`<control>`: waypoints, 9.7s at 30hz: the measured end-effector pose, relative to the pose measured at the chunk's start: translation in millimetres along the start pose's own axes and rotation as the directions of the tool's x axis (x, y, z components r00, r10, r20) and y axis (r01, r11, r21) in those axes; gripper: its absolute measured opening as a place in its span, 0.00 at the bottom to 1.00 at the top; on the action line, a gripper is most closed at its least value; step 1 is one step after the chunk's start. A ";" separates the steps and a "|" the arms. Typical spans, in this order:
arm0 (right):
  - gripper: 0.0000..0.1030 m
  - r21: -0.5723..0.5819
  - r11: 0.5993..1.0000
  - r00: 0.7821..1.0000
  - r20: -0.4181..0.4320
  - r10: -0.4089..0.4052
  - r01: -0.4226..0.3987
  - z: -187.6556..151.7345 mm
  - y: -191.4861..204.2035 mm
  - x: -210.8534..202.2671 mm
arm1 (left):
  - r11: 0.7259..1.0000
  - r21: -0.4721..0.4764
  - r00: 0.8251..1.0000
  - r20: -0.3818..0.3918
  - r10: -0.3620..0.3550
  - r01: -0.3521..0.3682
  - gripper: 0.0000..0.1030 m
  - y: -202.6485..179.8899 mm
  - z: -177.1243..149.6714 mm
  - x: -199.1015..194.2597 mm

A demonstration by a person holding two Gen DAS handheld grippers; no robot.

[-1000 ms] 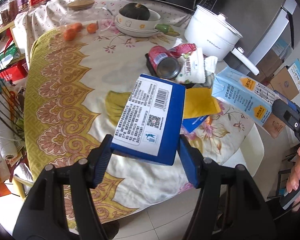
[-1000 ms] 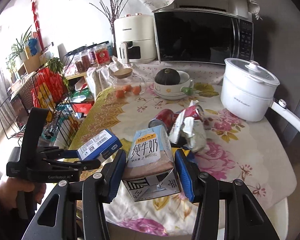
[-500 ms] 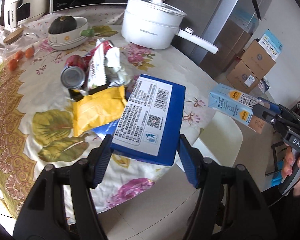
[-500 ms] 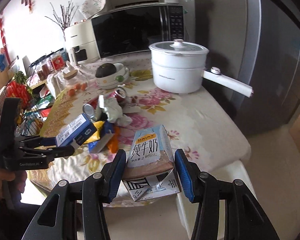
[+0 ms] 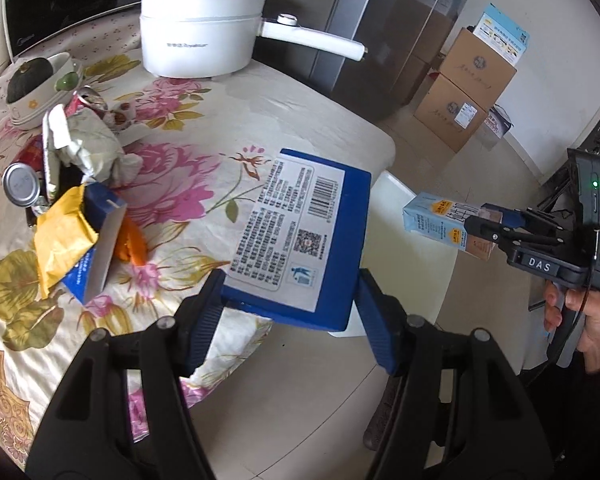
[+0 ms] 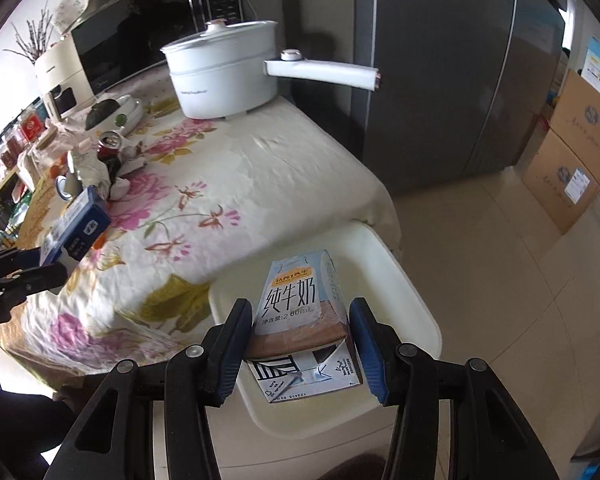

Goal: Collect trash

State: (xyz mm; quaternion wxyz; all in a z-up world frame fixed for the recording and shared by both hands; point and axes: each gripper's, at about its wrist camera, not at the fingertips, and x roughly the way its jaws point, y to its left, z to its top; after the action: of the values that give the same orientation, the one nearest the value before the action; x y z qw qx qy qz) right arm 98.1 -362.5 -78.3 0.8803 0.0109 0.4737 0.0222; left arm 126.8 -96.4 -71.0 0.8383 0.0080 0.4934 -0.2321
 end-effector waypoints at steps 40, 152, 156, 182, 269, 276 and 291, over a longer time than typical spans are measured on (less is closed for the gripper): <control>0.75 0.150 0.986 0.983 -0.181 -0.043 0.071 -31.5 -74.1 21.1 | 0.980 0.187 0.993 -0.104 -0.055 0.073 0.96 -84.0 4.3 117.0; 0.81 -0.072 0.970 0.965 -0.144 0.218 -0.230 69.5 251.1 72.5 | 0.884 -0.434 0.983 -0.038 0.179 -0.177 0.36 226.1 -47.1 -44.1; 0.81 -0.090 0.964 0.963 -0.124 0.240 -0.252 74.8 282.5 88.3 | 0.880 -0.433 0.980 -0.050 0.193 -0.196 0.36 234.8 -63.8 -55.0; 0.26 -0.109 0.944 0.950 -0.030 0.310 -0.312 80.9 318.9 87.1 | 0.869 -0.449 0.978 -0.089 0.189 -0.208 0.36 253.8 -86.2 -64.4; 0.24 0.224 0.974 0.998 -0.064 -0.029 0.043 -12.9 -80.2 -9.7 | 0.981 0.150 0.992 -0.061 -0.114 0.122 0.96 -84.7 27.7 111.4; 0.24 0.215 0.976 0.998 -0.058 -0.026 0.038 -8.6 -72.2 -8.6 | 0.985 0.134 0.994 -0.037 -0.106 0.110 0.97 -68.8 26.1 92.9; 0.24 0.196 0.980 0.997 -0.077 -0.024 0.039 -6.6 -58.7 4.7 | 0.988 0.152 0.992 -0.126 -0.019 0.038 0.97 -49.0 -22.6 69.2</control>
State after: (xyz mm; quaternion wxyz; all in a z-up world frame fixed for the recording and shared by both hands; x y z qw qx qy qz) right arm 96.8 -420.9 -88.2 0.8571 0.0897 0.5058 -0.0386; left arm 116.9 -161.0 -129.5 0.7993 0.0802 0.5252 -0.2807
